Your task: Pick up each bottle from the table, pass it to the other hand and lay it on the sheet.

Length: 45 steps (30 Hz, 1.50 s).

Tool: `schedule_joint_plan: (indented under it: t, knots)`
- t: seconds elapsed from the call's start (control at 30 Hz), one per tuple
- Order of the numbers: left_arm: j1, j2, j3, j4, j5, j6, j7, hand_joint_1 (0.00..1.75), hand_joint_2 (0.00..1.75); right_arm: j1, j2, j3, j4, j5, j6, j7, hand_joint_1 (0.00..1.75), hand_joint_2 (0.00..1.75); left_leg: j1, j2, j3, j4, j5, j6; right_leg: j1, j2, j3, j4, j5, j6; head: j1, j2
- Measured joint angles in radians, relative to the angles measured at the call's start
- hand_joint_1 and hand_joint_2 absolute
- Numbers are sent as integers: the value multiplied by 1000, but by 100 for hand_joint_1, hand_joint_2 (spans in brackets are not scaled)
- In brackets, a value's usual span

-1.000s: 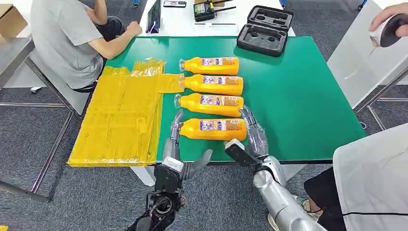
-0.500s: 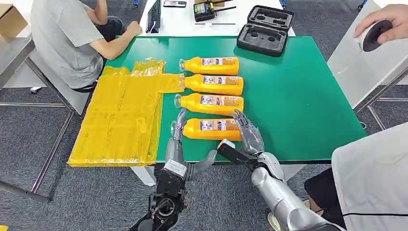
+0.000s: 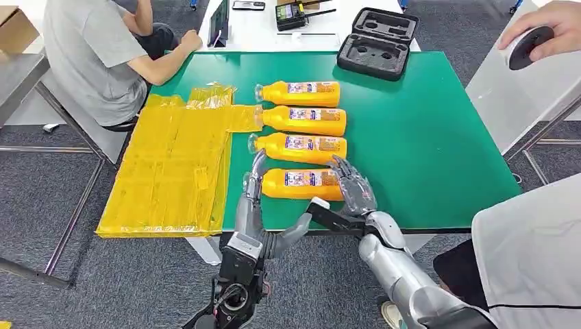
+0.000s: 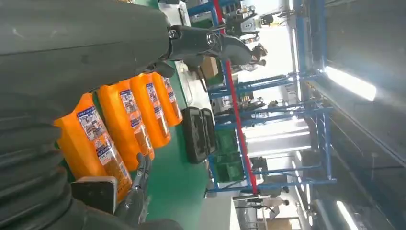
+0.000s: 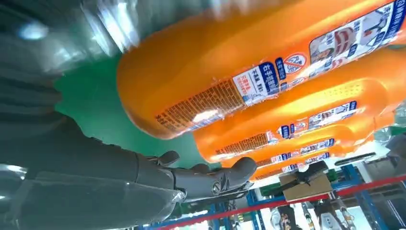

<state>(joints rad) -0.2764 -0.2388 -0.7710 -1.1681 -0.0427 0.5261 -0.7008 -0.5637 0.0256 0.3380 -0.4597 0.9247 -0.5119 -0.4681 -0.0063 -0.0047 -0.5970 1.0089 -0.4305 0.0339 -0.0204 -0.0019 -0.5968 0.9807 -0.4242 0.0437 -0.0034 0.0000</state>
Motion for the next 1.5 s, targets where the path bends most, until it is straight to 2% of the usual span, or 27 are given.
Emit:
schedule_joint_plan:
  t: [0.47,0.67,1.5]
  knots:
    - [23,6,0,-22,8,14,0,0,175,-46,-1,18,30,50,20,36,0,175,0,0,0,0,0,0,0,0,0,0,0,0,0,0]
    - [30,6,0,-25,1,10,0,0,175,-68,-12,40,46,136,9,113,0,175,0,0,0,0,0,0,0,0,0,0,0,0,0,0]
    - [41,9,0,-25,-11,10,0,0,175,-89,-15,50,93,153,82,145,0,175,0,0,0,0,0,0,0,0,0,0,0,0,0,0]
